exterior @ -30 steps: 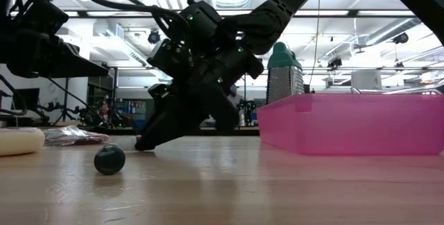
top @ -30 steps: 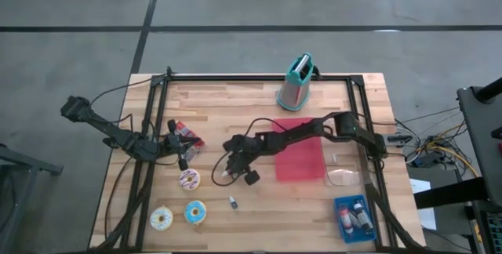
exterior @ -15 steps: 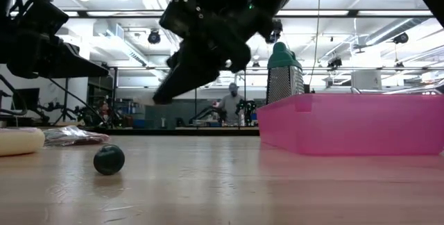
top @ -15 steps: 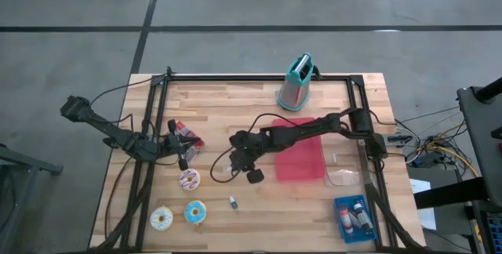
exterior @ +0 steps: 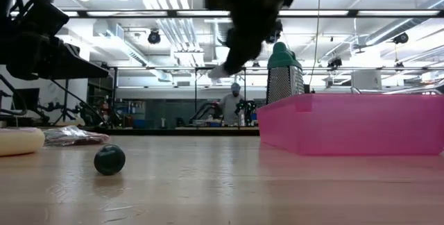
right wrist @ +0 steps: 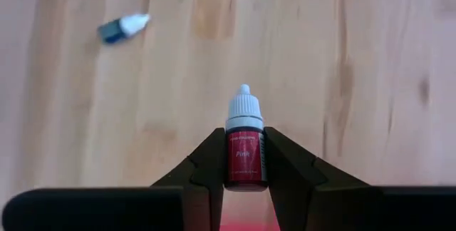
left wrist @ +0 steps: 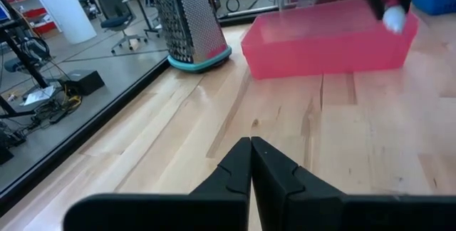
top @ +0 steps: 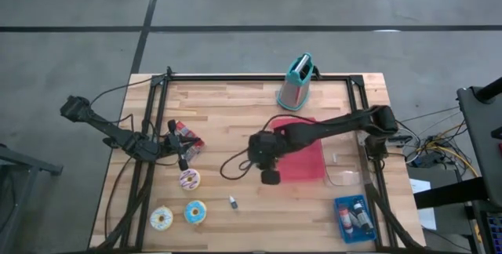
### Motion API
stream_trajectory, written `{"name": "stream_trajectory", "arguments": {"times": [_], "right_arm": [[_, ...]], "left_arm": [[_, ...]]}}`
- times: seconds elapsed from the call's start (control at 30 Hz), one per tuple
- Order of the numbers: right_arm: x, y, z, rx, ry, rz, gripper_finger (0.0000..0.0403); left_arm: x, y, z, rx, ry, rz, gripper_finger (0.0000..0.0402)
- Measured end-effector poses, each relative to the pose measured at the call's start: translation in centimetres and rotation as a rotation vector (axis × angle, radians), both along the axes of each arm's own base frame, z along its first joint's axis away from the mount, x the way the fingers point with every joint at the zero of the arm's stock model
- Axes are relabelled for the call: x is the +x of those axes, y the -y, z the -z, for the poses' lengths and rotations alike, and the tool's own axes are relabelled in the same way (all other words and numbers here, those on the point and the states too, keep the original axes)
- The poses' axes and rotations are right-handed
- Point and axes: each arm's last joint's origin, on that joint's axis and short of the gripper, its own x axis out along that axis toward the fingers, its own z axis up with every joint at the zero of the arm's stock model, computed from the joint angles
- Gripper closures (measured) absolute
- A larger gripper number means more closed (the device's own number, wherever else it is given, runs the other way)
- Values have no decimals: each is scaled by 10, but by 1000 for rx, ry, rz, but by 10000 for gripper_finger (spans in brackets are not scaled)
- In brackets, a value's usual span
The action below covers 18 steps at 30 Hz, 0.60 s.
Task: Pick & Place Food Item
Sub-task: Put the red food coloring bottle into the blue bin
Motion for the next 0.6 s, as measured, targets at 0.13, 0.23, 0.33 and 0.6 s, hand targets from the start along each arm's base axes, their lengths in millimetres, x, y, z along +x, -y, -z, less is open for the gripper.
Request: {"name": "stream_trajectory", "arguments": {"times": [0.13, 0.23, 0.33, 0.6], "right_arm": [[-23, -18, -10, -6, -116, 113, 320], [-43, -32, -18, 5, -208, 220, 318], [-62, -49, -23, 13, -300, 336, 321], [-108, -98, -35, 21, -423, 598, 315]], "left_arm": [[0, 0, 0, 1, -1, 0, 390], [0, 0, 0, 1, -1, 0, 390], [0, 0, 0, 1, -1, -1, 390], [0, 0, 0, 1, -1, 0, 390]]}}
